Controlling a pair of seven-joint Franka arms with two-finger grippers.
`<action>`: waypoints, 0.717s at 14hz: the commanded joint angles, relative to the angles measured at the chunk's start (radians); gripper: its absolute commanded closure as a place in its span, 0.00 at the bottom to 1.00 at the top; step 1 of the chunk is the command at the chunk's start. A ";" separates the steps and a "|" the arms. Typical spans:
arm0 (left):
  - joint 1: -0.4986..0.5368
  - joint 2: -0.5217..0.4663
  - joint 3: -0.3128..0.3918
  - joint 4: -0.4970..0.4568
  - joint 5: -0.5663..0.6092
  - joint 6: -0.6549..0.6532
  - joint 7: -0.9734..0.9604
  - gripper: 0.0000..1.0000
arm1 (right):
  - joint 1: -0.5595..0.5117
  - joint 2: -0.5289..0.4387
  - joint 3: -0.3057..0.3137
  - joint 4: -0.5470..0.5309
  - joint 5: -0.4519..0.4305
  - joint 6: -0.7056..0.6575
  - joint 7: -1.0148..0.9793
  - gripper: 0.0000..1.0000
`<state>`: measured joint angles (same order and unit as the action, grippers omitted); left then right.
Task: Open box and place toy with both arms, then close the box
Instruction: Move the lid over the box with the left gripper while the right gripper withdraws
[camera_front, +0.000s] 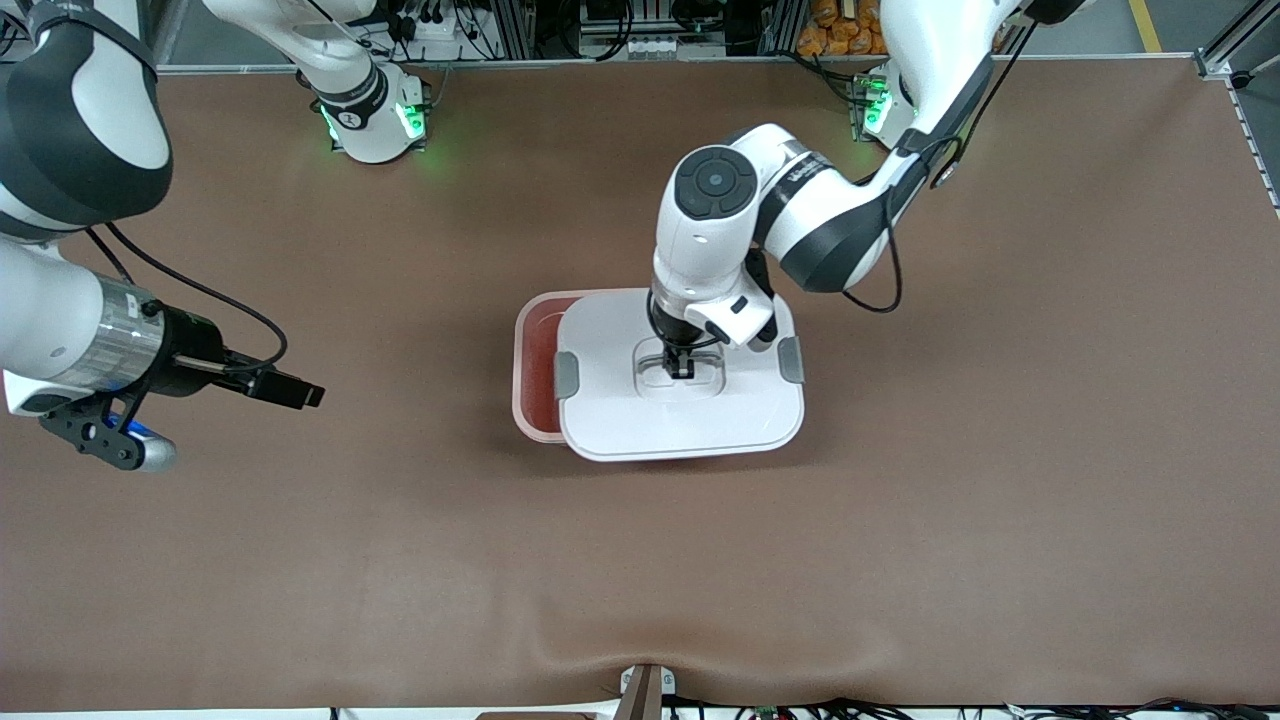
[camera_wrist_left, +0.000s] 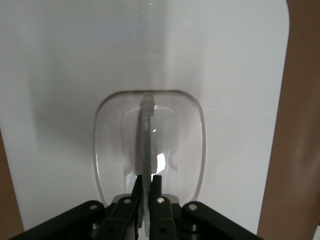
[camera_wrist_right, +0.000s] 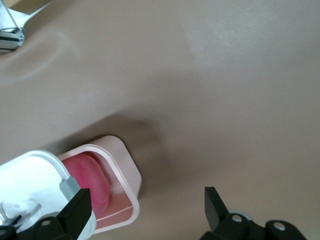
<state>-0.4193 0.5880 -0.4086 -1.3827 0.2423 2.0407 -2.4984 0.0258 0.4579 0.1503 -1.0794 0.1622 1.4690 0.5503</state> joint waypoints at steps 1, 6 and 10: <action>-0.080 0.044 0.057 0.060 0.025 0.019 -0.062 1.00 | -0.052 -0.042 0.041 -0.020 -0.056 -0.033 -0.125 0.00; -0.153 0.050 0.106 0.076 0.022 0.032 -0.096 1.00 | -0.067 -0.096 0.025 -0.022 -0.133 -0.084 -0.349 0.00; -0.171 0.061 0.106 0.079 0.022 0.042 -0.091 1.00 | -0.072 -0.136 -0.044 -0.022 -0.162 -0.162 -0.564 0.00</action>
<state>-0.5689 0.6311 -0.3173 -1.3344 0.2437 2.0729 -2.5725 -0.0296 0.3630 0.1351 -1.0792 0.0102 1.3414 0.0851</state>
